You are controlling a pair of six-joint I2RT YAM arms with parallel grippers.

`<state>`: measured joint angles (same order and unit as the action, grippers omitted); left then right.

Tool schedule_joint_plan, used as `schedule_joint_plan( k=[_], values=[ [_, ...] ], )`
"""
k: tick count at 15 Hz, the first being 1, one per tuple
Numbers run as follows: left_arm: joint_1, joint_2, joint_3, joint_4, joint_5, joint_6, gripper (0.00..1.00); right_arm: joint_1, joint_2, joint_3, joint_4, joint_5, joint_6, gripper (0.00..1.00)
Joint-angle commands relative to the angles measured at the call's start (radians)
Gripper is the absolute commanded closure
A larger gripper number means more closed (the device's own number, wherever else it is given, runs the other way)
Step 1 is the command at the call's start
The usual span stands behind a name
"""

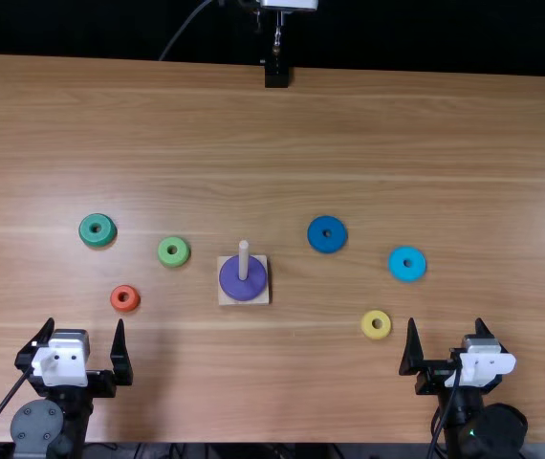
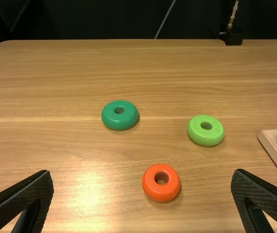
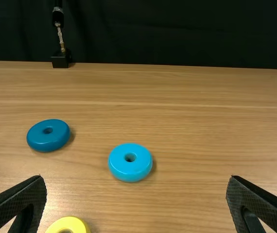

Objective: Build the Hanoi tower: stack the rings onto the peg from bottom to top in this color order: purple, dark blue, light blue, dark green, light green, yellow, orange.

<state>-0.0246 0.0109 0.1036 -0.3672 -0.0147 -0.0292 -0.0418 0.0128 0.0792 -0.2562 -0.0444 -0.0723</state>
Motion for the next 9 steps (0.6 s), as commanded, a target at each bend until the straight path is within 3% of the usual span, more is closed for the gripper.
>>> schedule_joint_plan(
  k=[1,5,9],
  values=[
    [-0.001,-0.011,-0.104,-0.080,0.015,0.003,0.00,-0.007,-0.013,-0.064,-0.063,-0.007,0.004,0.00],
    [-0.001,-0.011,-0.104,-0.080,0.015,0.003,0.00,-0.003,-0.013,0.157,0.032,0.013,0.015,0.00],
    [-0.001,-0.011,-0.104,-0.080,0.015,0.003,0.00,0.062,0.262,0.410,0.018,0.019,0.015,0.00]
  ],
)
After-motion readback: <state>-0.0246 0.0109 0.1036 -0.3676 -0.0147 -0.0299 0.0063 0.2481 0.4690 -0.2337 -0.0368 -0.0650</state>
